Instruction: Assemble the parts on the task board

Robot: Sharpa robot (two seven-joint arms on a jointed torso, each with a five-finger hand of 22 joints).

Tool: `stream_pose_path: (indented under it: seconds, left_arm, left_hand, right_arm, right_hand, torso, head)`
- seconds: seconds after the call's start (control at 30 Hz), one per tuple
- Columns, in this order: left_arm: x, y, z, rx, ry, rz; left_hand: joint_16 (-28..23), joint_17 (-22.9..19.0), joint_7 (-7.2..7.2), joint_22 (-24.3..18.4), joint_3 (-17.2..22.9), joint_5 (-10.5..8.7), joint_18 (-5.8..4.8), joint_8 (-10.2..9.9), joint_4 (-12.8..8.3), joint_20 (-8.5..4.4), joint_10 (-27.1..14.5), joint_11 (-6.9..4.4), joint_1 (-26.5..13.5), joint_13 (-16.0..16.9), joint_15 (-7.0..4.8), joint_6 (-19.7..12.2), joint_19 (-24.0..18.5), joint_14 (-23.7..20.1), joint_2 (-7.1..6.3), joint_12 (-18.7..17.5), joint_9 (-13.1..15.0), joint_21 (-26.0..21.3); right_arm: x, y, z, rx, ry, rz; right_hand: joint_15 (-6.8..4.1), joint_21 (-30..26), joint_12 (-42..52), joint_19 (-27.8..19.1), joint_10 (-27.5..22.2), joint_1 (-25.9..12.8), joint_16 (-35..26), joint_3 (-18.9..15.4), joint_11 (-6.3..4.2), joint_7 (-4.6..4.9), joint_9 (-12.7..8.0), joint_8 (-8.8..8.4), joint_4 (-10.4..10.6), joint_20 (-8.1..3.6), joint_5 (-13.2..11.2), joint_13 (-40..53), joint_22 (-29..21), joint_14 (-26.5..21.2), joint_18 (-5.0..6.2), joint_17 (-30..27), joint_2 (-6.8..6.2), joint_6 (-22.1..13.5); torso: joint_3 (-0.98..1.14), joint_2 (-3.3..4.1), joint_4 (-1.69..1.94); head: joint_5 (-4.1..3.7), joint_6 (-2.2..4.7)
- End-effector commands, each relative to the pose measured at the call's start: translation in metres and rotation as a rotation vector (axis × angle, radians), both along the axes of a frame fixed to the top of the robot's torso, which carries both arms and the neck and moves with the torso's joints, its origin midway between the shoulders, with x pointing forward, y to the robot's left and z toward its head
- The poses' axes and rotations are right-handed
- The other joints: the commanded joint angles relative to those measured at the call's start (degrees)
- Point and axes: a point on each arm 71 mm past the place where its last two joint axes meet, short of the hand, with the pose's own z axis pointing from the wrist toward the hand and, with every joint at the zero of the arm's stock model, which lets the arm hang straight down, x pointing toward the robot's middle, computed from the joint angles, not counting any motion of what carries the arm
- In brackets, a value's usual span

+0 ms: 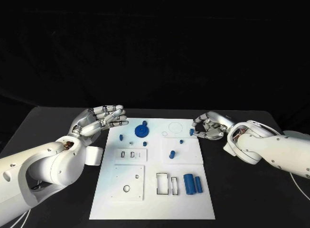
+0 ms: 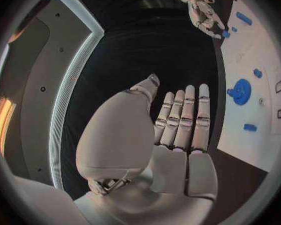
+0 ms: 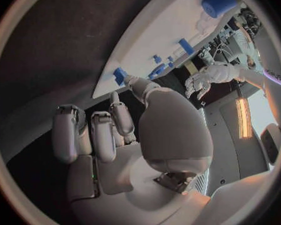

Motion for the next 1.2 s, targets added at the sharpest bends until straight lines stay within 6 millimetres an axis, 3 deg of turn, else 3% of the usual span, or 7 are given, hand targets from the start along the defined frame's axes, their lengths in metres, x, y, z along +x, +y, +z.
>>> stream_pose_path:
  seconds: [0.03,0.67,1.0,1.2]
  left_arm:
    - [-0.001,-0.002,0.002,-0.012,-0.008,-0.017]
    - [0.000,-0.001,0.001,-0.011,-0.007,-0.015]
    - [0.000,-0.001,0.001,-0.010,-0.006,-0.014]
    - [0.000,0.000,0.001,-0.009,-0.006,-0.013]
  left_hand:
    - [-0.26,0.05,1.59,-0.06,0.22,-0.02,0.77,-0.31,-0.23,0.03,-0.04,0.14,-0.53,-0.03,0.44,-0.09,0.22,0.00,0.06,-0.16,-0.07,-0.19]
    - [-0.26,0.05,1.59,-0.06,0.22,-0.02,0.77,-0.31,-0.23,0.03,-0.04,0.14,-0.53,-0.03,0.44,-0.09,0.22,0.00,0.06,-0.16,-0.07,-0.19]
    - [-0.35,0.10,1.59,-0.13,0.31,-0.02,0.77,-0.42,-0.40,0.04,-0.02,0.15,-0.45,-0.02,0.45,-0.09,0.25,-0.01,0.05,-0.33,-0.10,-0.24]
    - [-0.36,0.11,1.60,-0.15,0.31,-0.02,0.77,-0.43,-0.40,0.04,-0.02,0.15,-0.46,-0.02,0.45,-0.09,0.25,-0.01,0.05,-0.36,-0.11,-0.25]
  right_arm:
    - [0.000,0.003,-0.004,-0.005,0.020,0.009]
    - [0.002,0.014,-0.012,-0.004,0.027,0.014]
    - [0.003,0.014,-0.012,-0.009,0.022,0.009]
    - [0.003,0.013,-0.012,-0.010,0.020,0.005]
  right_hand:
    - [0.49,-0.18,-0.18,-0.27,-0.25,-0.22,-0.32,-0.28,0.15,0.10,0.07,-0.37,-0.14,0.04,0.12,0.09,4.23,3.37,0.53,3.05,-0.47,-0.19]
    - [0.37,0.17,0.67,0.17,0.51,-0.08,-0.16,-0.02,-0.03,-0.12,0.42,-0.04,-0.27,-0.01,-0.94,0.92,4.74,3.50,0.41,3.50,0.51,1.10]
    - [-0.40,0.39,1.39,0.56,1.15,0.16,-0.04,0.60,-0.98,-1.26,1.61,1.95,-0.60,-0.63,-3.34,1.65,5.18,3.62,0.33,3.91,2.26,4.43]
    - [-0.51,0.52,1.53,0.70,1.28,0.20,-0.01,0.69,-1.10,-1.38,1.74,2.13,-0.68,-0.73,-3.71,1.81,5.36,3.65,0.28,4.03,2.44,4.57]
  torso:
    - [0.03,-0.02,0.12]
    - [0.02,-0.03,-0.02]
    - [0.00,-0.03,-0.01]
    - [0.02,-0.03,0.02]
  head:
    - [-0.04,-0.20]
    - [0.31,-0.54]
    - [0.34,-0.64]
    - [0.39,-0.66]
